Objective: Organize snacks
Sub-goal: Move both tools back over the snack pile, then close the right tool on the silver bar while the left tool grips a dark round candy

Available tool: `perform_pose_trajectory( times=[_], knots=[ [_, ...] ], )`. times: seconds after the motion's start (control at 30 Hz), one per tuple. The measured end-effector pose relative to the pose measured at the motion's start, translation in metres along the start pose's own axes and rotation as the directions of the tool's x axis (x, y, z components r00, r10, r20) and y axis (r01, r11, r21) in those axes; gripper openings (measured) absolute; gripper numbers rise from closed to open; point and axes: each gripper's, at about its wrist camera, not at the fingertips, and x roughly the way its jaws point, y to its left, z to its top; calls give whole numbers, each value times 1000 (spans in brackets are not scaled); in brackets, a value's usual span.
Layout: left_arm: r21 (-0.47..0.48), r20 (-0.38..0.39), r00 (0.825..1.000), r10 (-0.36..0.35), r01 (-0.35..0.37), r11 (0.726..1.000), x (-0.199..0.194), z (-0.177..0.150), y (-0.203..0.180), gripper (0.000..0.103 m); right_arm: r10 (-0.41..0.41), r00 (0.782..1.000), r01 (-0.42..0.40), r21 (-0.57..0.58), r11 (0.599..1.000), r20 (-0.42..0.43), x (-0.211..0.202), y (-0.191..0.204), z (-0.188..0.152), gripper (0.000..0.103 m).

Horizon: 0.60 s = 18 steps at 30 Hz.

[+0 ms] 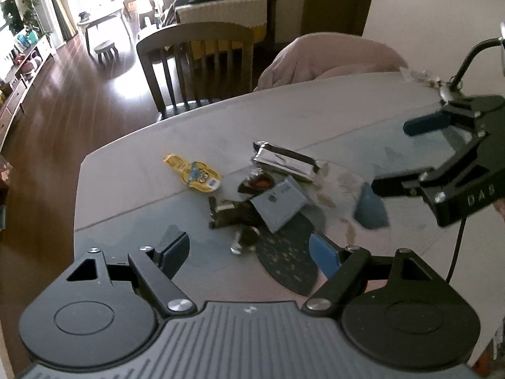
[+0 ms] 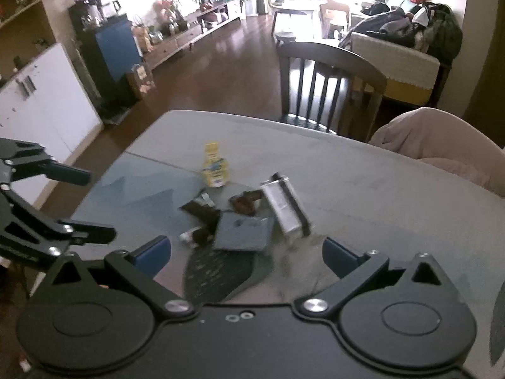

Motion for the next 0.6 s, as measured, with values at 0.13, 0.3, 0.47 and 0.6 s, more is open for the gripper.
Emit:
perform_pose_trajectory(
  times=[0.13, 0.3, 0.47, 0.6],
  knots=[
    [20, -66, 998, 21, -20, 1000, 35, 17, 8, 83, -14, 999, 15, 3, 1000, -33, 34, -14, 18, 103],
    [18, -136, 991, 10, -8, 1000, 79, 33, 20, 83, -41, 995, 40, -10, 999, -86, 81, -28, 28, 100],
    [72, -227, 974, -1, 17, 997, 119, 32, 19, 83, -68, 989, 67, -15, 998, -134, 126, -43, 29, 94],
    [107, -281, 960, -5, 36, 994, 146, 25, 15, 83, -72, 983, 73, -5, 997, -171, 152, -54, 28, 85]
  ],
)
